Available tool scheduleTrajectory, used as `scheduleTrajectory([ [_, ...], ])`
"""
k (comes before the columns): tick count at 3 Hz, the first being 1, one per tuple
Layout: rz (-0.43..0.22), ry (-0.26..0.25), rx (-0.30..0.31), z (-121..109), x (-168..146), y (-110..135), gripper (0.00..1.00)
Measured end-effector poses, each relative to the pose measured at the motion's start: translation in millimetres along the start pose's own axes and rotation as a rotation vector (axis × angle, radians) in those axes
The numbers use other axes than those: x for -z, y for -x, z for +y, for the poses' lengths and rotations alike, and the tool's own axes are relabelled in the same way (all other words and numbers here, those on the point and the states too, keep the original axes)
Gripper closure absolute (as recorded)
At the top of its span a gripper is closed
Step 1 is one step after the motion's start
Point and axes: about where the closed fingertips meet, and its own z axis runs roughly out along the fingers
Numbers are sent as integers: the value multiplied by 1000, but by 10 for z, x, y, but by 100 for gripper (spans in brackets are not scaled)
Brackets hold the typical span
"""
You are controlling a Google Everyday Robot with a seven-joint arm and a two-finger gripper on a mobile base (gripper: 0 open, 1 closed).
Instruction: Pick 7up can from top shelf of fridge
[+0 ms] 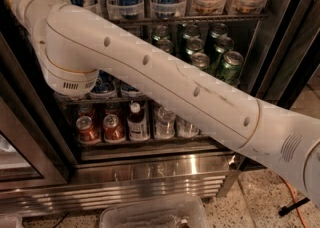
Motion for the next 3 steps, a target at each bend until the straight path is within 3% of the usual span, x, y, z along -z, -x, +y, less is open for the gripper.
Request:
scheduleTrajectory([
  [1, 0, 0, 0, 0, 0, 0, 86],
  [2, 0, 0, 0, 0, 0, 0, 100],
  [3, 0, 0, 0, 0, 0, 0, 100],
])
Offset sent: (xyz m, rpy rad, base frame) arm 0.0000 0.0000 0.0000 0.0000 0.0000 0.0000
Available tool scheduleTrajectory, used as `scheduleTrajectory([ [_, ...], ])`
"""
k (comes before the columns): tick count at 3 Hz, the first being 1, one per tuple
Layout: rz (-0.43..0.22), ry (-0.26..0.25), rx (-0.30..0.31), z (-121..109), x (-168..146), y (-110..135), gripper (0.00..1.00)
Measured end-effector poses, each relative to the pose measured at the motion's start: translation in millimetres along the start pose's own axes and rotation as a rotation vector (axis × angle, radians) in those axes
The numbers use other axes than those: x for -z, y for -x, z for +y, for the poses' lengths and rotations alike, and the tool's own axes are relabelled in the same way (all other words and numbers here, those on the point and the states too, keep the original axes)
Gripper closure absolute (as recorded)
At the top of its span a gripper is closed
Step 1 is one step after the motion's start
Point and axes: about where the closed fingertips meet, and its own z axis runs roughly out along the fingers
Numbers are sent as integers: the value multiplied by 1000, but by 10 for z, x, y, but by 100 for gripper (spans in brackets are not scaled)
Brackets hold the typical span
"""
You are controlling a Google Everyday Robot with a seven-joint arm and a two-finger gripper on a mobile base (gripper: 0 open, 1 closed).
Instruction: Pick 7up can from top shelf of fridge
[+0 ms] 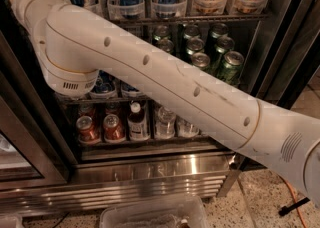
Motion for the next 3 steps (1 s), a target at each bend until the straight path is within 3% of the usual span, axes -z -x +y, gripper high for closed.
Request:
scheduleTrajectory([
  [3, -76, 25, 50, 54, -24, 82, 100],
])
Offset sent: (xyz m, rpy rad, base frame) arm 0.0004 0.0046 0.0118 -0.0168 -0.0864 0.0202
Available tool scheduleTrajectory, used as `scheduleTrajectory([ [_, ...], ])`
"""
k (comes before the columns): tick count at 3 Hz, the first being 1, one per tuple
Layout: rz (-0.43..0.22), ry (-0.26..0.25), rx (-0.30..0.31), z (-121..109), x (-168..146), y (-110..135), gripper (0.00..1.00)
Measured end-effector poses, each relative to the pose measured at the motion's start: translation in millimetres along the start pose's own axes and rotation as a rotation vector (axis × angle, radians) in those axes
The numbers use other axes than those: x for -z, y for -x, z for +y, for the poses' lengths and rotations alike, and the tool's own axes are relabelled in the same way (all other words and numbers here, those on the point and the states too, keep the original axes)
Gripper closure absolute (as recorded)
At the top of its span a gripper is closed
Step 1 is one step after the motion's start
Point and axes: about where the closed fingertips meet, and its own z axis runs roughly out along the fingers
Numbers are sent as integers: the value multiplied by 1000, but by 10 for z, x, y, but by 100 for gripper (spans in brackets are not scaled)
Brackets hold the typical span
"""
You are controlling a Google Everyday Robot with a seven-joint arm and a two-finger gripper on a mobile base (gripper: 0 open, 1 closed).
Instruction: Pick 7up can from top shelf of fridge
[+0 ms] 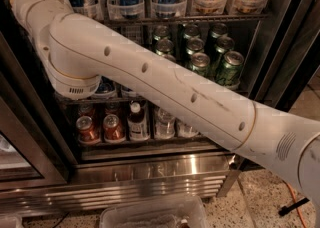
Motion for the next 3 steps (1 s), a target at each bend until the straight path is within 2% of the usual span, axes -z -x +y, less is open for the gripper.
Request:
scheduleTrajectory([
  [1, -57, 0, 22, 8, 66, 52, 100],
  [3, -175, -20, 14, -55, 190, 235, 100],
])
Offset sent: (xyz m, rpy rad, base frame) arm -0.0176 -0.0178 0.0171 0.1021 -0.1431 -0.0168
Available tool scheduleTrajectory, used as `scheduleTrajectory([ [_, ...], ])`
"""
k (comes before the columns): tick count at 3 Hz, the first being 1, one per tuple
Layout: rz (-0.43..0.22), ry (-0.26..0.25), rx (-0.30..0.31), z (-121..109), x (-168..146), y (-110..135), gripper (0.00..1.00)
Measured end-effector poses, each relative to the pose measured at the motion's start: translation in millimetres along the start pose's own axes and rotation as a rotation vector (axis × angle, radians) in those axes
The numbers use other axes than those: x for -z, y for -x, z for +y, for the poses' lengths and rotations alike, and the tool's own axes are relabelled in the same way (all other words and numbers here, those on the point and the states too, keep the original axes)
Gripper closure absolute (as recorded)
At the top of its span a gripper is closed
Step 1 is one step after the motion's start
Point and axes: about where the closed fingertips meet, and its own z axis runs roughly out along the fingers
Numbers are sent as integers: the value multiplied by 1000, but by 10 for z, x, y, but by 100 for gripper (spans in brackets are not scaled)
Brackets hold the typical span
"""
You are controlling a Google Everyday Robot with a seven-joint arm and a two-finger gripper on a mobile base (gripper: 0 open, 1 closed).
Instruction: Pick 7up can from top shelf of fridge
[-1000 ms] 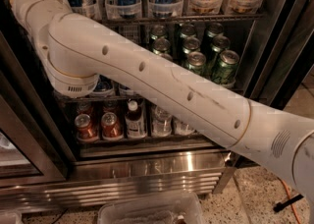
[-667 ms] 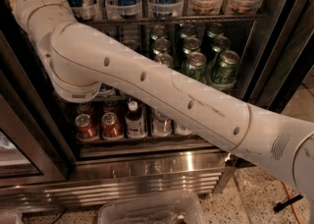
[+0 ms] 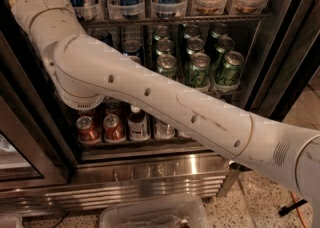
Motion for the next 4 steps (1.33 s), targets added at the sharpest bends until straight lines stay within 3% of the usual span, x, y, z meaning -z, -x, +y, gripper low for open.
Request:
scheduleTrajectory([
  [2, -107, -7, 35, -17, 100, 259, 100],
  [4, -132, 0, 72, 75, 249, 430, 100],
])
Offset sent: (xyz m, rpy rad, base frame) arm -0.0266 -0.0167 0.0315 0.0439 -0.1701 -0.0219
